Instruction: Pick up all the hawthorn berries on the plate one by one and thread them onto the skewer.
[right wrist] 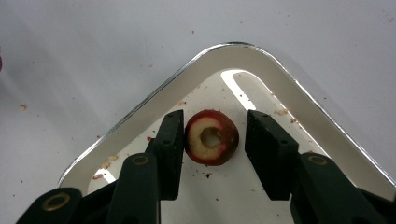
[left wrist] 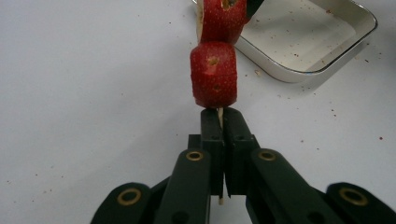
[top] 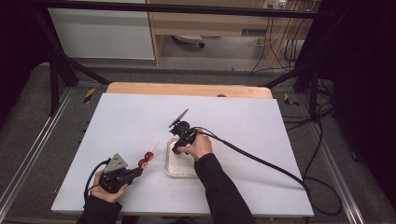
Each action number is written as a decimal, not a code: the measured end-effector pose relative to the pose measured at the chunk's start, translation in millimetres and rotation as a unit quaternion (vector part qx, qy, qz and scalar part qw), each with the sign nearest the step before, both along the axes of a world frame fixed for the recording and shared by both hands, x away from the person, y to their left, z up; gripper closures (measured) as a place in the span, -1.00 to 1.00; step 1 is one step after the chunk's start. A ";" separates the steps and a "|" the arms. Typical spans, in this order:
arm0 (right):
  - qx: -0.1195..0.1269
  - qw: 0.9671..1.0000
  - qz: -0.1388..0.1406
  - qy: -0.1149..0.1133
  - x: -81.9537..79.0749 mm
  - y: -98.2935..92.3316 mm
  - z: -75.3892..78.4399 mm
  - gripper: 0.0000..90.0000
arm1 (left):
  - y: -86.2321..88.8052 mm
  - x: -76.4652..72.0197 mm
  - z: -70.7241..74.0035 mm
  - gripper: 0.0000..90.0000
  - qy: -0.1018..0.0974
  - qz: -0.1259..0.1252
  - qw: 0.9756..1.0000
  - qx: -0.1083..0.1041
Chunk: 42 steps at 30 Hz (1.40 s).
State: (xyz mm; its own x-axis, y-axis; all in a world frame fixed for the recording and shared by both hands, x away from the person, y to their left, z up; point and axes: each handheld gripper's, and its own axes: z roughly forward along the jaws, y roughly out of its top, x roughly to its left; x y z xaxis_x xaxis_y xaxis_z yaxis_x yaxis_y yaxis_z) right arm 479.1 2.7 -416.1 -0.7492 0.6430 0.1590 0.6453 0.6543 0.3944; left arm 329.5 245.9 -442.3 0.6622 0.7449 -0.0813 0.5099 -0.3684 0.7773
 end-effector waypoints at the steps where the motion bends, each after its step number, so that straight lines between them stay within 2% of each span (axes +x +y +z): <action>1: -0.001 1.000 0.001 0.000 0.2 0.0 -0.3 0.33 | 0.0 0.1 0.0 0.95 0.000 0.000 1.000 0.000; 8: -0.001 1.000 -0.003 0.011 1.1 -0.4 -0.2 0.37 | -0.1 0.1 0.0 0.95 0.000 0.000 1.000 0.001; 14: 0.000 1.000 -0.004 0.010 0.4 -1.8 3.2 0.38 | -0.4 0.0 -0.1 0.95 0.000 0.000 1.000 0.000; 22: 0.015 1.000 -0.007 0.005 -5.3 -7.9 19.6 0.38 | -0.9 -0.7 0.4 0.95 -0.002 0.000 1.000 0.000; 29: 0.024 1.000 -0.008 -0.010 -15.7 -15.1 33.0 0.38 | -3.1 -2.0 1.0 0.95 -0.005 -0.003 1.000 0.001; 33: 0.044 0.999 -0.005 -0.013 -21.8 -21.2 35.7 0.38 | -4.6 -2.9 1.5 0.95 -0.008 -0.004 1.000 0.002; 36: 0.058 0.998 -0.016 -0.011 -26.7 -27.0 36.5 0.38 | -5.7 -3.5 1.7 0.95 -0.010 -0.004 1.000 0.001; 42: 0.098 0.995 -0.029 -0.017 -33.9 -44.7 34.5 0.38 | -8.2 -4.8 2.1 0.95 -0.011 -0.005 1.000 0.001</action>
State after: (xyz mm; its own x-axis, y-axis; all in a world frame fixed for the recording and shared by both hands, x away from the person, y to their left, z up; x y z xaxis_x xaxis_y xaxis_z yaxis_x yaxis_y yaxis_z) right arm 445.2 -42.0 -381.6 -0.7195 0.6435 0.2612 0.6633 0.5250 0.5334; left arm 324.7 237.7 -440.3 0.6720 0.7378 -0.0647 0.4882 -0.3755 0.7878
